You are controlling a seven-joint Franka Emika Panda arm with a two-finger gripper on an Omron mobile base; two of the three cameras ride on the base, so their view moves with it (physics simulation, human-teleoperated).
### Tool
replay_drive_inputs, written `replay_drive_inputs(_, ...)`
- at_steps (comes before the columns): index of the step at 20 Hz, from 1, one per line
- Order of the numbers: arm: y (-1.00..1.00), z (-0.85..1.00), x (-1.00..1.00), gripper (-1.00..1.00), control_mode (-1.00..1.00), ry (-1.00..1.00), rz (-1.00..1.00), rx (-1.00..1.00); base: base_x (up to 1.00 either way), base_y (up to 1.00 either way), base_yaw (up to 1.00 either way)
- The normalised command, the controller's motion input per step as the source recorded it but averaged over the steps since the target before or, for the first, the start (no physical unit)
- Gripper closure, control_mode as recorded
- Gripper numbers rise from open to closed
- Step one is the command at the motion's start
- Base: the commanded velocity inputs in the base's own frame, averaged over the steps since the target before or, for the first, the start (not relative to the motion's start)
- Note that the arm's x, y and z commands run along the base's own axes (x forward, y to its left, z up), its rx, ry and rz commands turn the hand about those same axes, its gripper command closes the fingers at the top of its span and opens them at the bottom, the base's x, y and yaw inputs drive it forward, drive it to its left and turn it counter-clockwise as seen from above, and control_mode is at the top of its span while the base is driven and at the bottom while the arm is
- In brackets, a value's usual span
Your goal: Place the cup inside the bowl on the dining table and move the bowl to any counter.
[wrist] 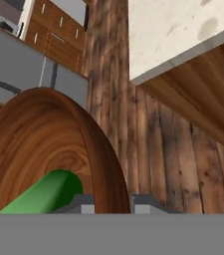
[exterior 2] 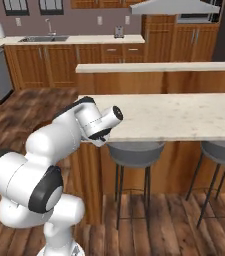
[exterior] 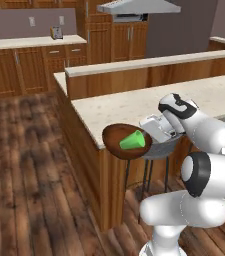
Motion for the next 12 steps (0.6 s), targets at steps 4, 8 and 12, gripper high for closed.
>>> replay_drive_inputs(4, 0.0, 0.0, 0.0, 1.0, 1.0, 0.0, 0.0, 0.0, -0.2, 1.0, -0.06)
replay_drive_inputs(8, 0.0, 0.0, 0.0, 1.0, 1.0, 0.0, 0.0, 0.0, -0.16, 1.0, -0.05)
replay_drive_inputs(12, 0.0, 0.0, 0.0, 1.0, 1.0, 0.0, 0.0, 0.0, -0.05, 1.0, -0.06)
